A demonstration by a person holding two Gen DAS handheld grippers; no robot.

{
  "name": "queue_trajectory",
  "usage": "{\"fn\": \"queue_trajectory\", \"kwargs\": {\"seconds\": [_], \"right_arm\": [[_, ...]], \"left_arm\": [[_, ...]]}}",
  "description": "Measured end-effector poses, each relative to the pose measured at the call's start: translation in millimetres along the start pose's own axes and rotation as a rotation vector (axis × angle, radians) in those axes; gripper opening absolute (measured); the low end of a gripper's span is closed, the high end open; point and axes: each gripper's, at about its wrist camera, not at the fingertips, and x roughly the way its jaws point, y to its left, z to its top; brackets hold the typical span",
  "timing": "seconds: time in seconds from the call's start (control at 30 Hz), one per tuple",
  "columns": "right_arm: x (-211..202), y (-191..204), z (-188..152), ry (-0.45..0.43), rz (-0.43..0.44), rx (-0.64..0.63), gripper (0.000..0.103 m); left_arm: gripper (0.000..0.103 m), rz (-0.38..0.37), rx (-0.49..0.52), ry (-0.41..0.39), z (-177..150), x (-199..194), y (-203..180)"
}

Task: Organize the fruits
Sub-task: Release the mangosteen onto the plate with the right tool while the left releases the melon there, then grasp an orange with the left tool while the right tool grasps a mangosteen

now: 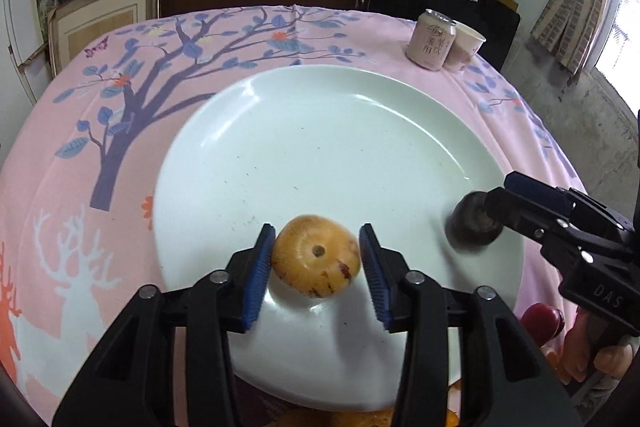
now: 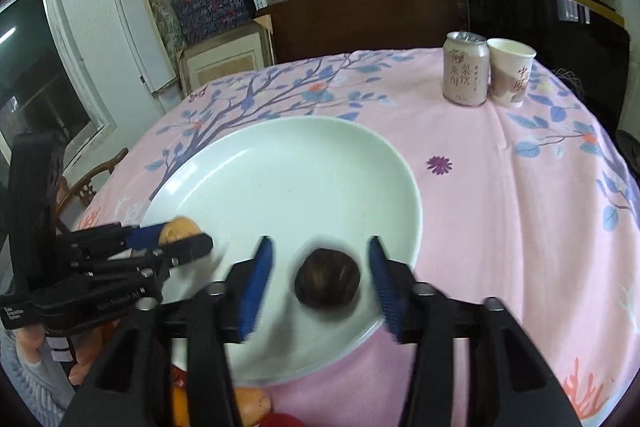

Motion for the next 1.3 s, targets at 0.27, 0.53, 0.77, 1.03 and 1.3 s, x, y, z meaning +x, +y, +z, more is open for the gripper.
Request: {"fn": "queue_trajectory", "kwargs": {"seconds": [0.27,0.53,0.77,1.03,1.3], "right_arm": [[-22.2,-4.2,-3.2,-0.058,0.009,0.014,0.06],[-101.3,-18.6,-41.3,-0.208,0.014,0.12,0.075],[-151.4,-37.9,-117.5,-0.262,0.012,0.192,0.088],[-157.5,-77.4,-137.8,-0.306,0.084,0.39,0.094],[-153.8,-68.8,-139.6,-0.297,0.085,0.35,0.094]], "left_arm": [[0.068,-0.032,-0.026,-0.076,-3.2,-31.3,1.2],[0.073,0.002,-0.069,-0.158,-63.3,-96.1,21.2],[0.074,0.032,-0.102,-0.141,-148.3,-122.8,48.4],[0.074,0.024,-0.137,-0.145,-163.8,-128.5,58.2],[0.075,0.061,-0.09,-0.068,-156.9,-108.7,47.5]]}}
